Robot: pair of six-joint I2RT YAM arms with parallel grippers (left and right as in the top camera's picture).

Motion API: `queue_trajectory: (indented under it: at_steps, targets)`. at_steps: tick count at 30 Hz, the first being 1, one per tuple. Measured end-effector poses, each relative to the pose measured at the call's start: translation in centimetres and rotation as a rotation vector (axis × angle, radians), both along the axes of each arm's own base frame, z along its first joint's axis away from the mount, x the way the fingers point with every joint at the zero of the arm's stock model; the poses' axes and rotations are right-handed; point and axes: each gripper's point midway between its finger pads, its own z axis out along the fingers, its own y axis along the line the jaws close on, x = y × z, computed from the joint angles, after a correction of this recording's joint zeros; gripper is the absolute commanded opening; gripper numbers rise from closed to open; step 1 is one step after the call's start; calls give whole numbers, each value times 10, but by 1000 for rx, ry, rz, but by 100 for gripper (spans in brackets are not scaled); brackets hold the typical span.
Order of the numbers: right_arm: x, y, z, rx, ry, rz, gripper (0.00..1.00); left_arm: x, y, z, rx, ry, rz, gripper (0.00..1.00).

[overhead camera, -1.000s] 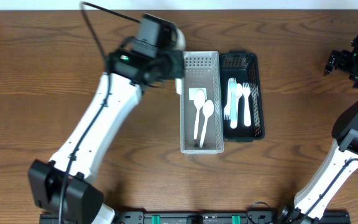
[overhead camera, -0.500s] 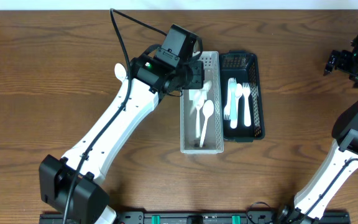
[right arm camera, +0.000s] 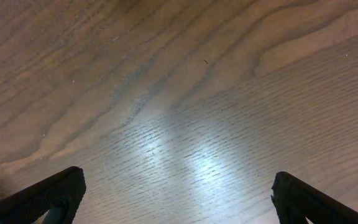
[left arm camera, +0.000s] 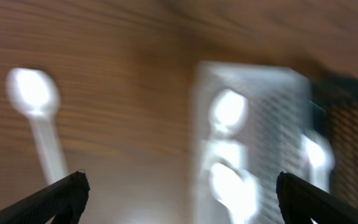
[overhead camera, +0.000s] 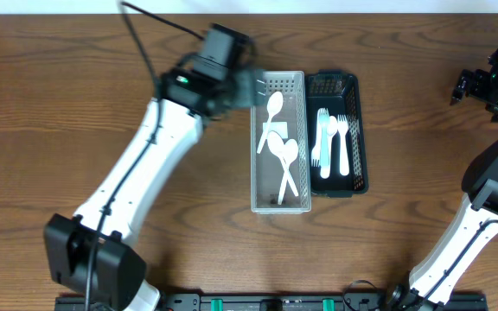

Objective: Pack container
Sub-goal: 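Move the left gripper to the last white spoon and grasp it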

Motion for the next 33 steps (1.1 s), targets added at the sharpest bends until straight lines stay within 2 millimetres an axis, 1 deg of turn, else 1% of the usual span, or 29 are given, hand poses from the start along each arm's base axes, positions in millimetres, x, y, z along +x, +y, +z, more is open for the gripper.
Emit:
queue_trajectory:
  at_steps: [1, 3, 4, 6, 8, 9, 10, 13, 16, 19, 20, 23, 28, 33]
  targets:
    - [0, 0, 0, 0, 0, 0, 99, 7, 21, 0, 20, -6, 49, 98]
    - [0, 0, 0, 0, 0, 0, 99, 17, 56, -2, 48, -11, 130, 98]
    - [0, 0, 0, 0, 0, 0, 99, 22, 75, -4, 62, -7, 174, 98]
    - [0, 0, 0, 0, 0, 0, 99, 30, 106, -16, 79, 16, 238, 98]
    - [0, 0, 0, 0, 0, 0, 99, 35, 129, -35, 92, 62, 285, 98]
    - [0, 0, 0, 0, 0, 0, 99, 36, 135, -44, 97, 83, 297, 98]
    - [0, 0, 0, 0, 0, 0, 99, 38, 141, -58, 104, 113, 308, 98]
    - [0, 0, 0, 0, 0, 0, 99, 39, 148, -97, 125, 201, 318, 98]
    - [0, 0, 0, 0, 0, 0, 99, 37, 147, -131, 138, 277, 311, 98]
    - [0, 0, 0, 0, 0, 0, 99, 34, 143, -159, 131, 342, 298, 98]
    - [0, 0, 0, 0, 0, 0, 99, 33, 142, -164, 129, 356, 295, 98]
    - [0, 0, 0, 0, 0, 0, 99, 31, 140, -175, 122, 383, 293, 98]
    - [0, 0, 0, 0, 0, 0, 99, 33, 138, -176, 109, 375, 293, 98]
    - [0, 0, 0, 0, 0, 0, 99, 31, 138, -177, 110, 388, 291, 98]
